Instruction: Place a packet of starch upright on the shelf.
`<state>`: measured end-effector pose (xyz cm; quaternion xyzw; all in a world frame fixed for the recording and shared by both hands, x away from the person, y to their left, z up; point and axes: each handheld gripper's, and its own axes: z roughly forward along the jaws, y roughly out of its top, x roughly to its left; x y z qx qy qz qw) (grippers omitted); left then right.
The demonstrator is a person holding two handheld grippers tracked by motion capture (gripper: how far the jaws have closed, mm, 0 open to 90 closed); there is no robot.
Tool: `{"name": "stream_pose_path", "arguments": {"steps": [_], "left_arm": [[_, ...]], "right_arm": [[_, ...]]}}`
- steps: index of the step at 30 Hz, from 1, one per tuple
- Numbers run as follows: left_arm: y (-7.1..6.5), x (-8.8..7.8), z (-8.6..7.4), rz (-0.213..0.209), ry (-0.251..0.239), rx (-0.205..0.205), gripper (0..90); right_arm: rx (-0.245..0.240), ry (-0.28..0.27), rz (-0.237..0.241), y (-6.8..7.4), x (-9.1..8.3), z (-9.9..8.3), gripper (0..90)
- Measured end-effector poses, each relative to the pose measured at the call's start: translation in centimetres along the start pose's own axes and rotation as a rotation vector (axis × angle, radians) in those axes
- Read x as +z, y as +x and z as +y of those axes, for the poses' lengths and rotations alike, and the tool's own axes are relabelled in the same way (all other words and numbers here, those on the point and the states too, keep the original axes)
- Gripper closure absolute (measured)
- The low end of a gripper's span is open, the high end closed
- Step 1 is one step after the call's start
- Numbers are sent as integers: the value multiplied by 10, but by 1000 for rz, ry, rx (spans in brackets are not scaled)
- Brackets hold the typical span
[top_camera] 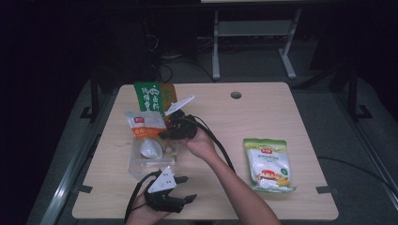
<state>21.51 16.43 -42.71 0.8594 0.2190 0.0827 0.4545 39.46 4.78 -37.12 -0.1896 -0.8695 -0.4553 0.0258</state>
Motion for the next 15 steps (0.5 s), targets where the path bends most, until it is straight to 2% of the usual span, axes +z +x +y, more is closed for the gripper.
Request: {"name": "stream_pose_path", "arguments": {"steps": [1,2,7,8,11,12,15], "left_arm": [[0,0,0,0,0,0,361],[0,0,0,0,0,-5,361],[2,0,0,2,11,-1,362],[3,1,-1,6,9,-5,361],[5,1,-1,6,7,-14,361],[5,2,-1,8,4,-16,361],[5,2,-1,9,5,-15,361]], "right_arm": [[0,0,0,0,0,0,888],[-8,24,5,0,0,-2,894],[-15,34,11,-1,0,-8,896],[-1,35,17,-1,1,-12,896],[-1,48,4,-3,2,-16,896],[23,42,17,-6,1,-20,896],[22,41,11,-9,1,-22,895]]}}
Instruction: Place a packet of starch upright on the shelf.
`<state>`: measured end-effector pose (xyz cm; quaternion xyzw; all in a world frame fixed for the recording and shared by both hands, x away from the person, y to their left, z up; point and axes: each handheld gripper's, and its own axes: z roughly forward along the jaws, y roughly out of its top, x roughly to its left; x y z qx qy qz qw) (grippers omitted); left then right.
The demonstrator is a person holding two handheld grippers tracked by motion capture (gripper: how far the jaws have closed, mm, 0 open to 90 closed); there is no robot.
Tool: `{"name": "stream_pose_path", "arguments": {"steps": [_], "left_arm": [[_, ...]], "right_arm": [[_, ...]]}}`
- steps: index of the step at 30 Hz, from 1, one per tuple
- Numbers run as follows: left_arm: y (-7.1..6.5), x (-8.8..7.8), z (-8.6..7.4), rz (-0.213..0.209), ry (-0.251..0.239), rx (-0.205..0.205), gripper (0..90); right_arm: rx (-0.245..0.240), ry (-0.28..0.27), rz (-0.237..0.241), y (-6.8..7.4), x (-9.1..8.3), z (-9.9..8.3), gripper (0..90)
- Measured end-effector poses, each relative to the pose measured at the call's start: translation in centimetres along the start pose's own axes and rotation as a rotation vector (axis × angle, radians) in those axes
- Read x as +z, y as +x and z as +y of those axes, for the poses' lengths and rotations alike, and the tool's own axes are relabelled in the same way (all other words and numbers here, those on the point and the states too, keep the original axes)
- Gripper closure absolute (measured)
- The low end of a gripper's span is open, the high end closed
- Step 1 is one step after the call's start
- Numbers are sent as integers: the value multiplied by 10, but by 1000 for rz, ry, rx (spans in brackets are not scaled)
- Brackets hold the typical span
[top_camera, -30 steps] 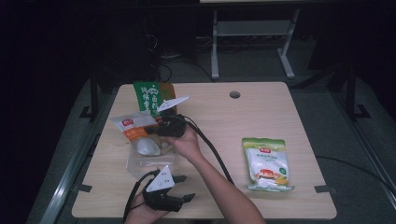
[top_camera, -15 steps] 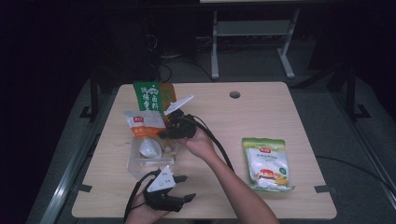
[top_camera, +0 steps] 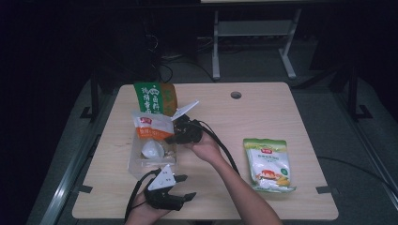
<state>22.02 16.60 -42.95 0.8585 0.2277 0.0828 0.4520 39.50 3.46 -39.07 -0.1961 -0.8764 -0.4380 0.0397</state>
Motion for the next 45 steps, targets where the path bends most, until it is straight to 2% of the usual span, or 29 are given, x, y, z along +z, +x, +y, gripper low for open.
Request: {"name": "stream_pose_path", "arguments": {"steps": [4,8,10,22,29,39,45], "left_arm": [[1,0,0,2,0,-1,360],[4,0,0,8,-6,-10,356],[5,0,0,8,-8,-11,354],[4,2,2,9,-10,-5,351],[4,2,3,9,-3,-3,360],[3,3,3,0,-2,0,355],[2,3,4,-5,-4,6,355]], "right_arm": [[1,0,0,0,0,0,886],[-4,8,6,-4,-2,-1,827],[26,4,14,-4,-6,-2,800],[41,-14,30,-4,-26,-6,670],[33,-40,13,-5,-47,-12,631],[47,-40,-2,-7,-66,-21,585],[50,-39,-31,-9,-82,-31,558]]}}
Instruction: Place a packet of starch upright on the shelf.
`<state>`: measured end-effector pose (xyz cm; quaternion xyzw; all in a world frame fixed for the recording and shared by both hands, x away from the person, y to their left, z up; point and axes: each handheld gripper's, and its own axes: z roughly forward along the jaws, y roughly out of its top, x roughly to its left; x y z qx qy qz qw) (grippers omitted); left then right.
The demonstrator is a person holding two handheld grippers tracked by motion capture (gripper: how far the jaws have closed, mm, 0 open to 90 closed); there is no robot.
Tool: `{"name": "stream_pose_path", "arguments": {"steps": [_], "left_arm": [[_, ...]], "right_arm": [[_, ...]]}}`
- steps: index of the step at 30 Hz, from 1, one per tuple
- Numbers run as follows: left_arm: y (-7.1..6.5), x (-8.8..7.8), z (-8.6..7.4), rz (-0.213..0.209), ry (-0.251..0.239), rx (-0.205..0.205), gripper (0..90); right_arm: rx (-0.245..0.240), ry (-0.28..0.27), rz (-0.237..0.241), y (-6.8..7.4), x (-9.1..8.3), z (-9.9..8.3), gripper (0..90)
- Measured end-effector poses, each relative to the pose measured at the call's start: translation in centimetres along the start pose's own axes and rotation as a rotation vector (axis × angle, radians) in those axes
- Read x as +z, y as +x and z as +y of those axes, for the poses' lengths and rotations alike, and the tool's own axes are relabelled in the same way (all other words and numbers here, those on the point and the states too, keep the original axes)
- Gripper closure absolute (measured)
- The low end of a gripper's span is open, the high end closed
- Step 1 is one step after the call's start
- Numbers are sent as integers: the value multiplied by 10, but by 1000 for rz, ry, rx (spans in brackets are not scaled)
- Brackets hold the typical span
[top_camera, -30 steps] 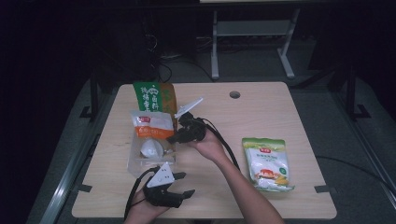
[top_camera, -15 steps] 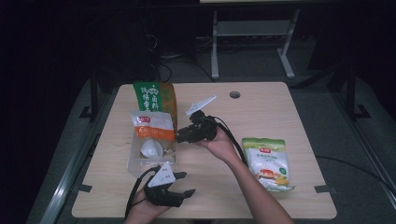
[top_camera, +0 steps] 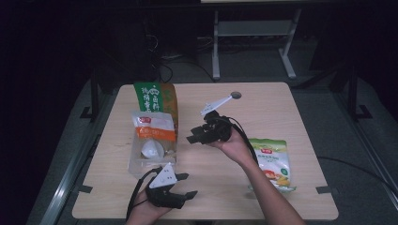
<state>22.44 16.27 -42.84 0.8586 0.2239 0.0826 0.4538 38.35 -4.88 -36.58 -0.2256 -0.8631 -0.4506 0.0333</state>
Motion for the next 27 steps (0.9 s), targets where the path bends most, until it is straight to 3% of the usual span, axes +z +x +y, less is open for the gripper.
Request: {"name": "stream_pose_path", "arguments": {"steps": [7,11,27], "left_arm": [[-4,2,1,-10,-3,10,349],[-6,2,2,-7,-5,38,346],[-6,2,2,-17,-3,53,346]], "right_arm": [[18,3,-18,-3,-12,-8,530],[26,5,-27,-5,-23,-14,533],[94,-25,-58,-18,-64,-46,465]]}}
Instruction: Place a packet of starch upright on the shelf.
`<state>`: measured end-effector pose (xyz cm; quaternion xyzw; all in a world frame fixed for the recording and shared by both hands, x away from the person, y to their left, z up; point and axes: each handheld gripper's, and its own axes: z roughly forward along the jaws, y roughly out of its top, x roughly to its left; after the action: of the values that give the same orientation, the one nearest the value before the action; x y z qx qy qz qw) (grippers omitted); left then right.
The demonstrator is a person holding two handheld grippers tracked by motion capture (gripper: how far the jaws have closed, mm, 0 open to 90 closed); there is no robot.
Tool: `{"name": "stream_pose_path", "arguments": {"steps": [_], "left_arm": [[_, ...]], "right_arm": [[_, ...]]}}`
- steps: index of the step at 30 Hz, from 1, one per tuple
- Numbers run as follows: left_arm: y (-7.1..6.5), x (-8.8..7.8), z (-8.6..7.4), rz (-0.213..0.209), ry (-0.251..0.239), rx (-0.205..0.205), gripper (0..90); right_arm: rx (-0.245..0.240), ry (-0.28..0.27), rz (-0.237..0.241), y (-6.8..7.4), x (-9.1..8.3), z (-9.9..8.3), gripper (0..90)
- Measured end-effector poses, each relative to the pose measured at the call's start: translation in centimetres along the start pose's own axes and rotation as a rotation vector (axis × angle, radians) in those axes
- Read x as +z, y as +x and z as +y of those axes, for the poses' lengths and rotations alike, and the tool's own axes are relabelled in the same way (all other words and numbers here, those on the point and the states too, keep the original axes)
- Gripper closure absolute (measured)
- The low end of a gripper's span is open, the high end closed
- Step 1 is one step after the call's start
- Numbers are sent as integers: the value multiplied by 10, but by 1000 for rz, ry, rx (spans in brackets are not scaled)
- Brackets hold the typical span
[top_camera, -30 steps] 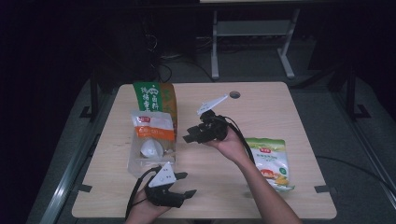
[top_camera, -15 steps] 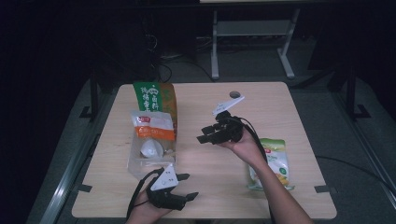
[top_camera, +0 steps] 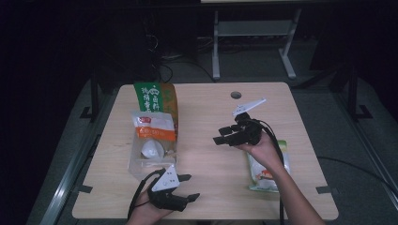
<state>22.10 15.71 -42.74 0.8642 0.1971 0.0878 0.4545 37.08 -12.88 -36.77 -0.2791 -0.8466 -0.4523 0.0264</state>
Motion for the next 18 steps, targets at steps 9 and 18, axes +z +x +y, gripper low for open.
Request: {"name": "stream_pose_path", "arguments": {"steps": [9,18], "left_arm": [[0,2,2,-5,-4,-2,339],[-1,4,2,-11,-3,-3,338]], "right_arm": [[11,39,-43,-7,-14,-20,396],[38,47,-83,-14,-32,-39,372]]}}
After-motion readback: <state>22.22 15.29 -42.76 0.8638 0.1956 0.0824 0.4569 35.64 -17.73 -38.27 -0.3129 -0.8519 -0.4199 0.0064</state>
